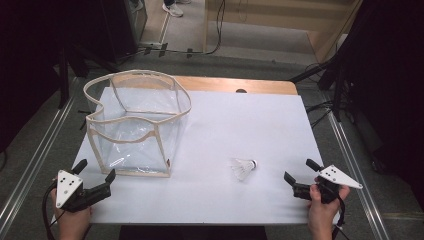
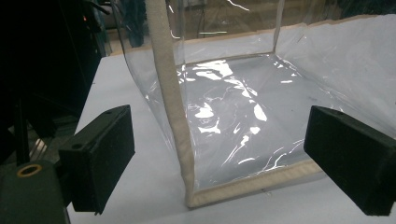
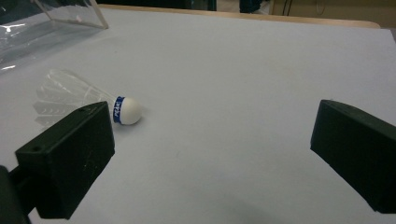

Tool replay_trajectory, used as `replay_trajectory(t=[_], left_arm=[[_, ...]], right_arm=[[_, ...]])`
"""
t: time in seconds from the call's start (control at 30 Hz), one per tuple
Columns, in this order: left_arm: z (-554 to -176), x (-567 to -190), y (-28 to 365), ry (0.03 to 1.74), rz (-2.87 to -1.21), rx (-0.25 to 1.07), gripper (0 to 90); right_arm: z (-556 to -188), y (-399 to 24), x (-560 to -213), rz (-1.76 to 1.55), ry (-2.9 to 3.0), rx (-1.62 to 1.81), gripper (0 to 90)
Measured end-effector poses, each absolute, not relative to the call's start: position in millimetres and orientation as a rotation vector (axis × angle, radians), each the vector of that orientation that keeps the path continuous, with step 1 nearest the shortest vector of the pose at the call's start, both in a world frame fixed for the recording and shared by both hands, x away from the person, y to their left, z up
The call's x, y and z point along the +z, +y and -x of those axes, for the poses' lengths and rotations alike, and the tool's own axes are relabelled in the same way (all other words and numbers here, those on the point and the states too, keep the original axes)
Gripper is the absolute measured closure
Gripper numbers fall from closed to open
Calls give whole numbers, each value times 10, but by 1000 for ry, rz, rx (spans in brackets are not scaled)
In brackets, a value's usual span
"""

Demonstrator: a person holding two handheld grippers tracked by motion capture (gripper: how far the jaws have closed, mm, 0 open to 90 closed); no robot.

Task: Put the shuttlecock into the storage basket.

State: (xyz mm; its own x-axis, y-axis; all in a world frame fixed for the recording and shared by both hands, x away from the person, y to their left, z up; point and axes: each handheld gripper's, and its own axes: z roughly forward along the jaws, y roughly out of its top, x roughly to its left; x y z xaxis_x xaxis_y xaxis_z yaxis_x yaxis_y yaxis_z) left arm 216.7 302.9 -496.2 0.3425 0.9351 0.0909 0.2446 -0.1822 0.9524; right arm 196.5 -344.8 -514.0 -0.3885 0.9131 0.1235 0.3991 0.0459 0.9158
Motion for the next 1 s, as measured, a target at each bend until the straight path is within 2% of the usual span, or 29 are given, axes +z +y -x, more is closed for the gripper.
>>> replay_trajectory(t=[0.33, 0.83, 0.9, 0.97, 1.0], left_arm=[[-2164, -4963, 3028, 1074, -1653, 910, 92], [-2162, -4962, 3032, 1075, -1652, 907, 92], [-2162, -4962, 3031, 1075, -1651, 908, 92], [-2162, -4962, 3031, 1074, -1653, 909, 92], [-2162, -4962, 3031, 1074, -1653, 909, 92]], right_arm=[[-1957, -3379, -5084, -1280, 1854, 1313, 0], [-2045, -3000, -4987, -1161, 2104, 1360, 4], [-2043, -2967, -4977, -1148, 2127, 1358, 283], [-2052, -2963, -4975, -1113, 2175, 1443, 319], [-2058, -2953, -4976, -1108, 2182, 1448, 367]])
